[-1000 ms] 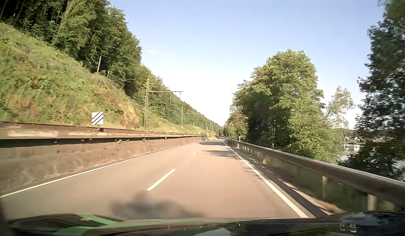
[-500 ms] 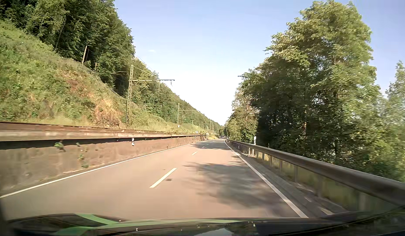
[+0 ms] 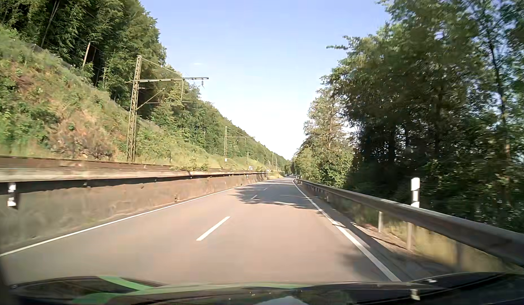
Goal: Follow the waypoints while adhering to traffic rules and regulations
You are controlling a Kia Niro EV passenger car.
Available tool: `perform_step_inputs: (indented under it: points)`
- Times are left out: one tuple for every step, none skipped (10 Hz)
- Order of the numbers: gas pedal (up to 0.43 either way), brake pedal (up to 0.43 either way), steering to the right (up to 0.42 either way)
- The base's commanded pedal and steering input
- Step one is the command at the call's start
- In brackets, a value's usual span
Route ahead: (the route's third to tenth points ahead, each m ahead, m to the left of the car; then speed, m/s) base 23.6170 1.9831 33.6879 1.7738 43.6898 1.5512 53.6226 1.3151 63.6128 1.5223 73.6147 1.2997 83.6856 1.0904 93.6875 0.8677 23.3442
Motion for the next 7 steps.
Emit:
perform_step_inputs:
  points:
    - [0.169,0.0,0.0]
    - [0.177,0.0,0.001]
    - [0.177,0.0,0.003]
    - [0.177,0.0,0.005]
    - [0.177,0.0,0.005]
    - [0.177,0.0,0.005]
    - [0.177,0.0,0.005]
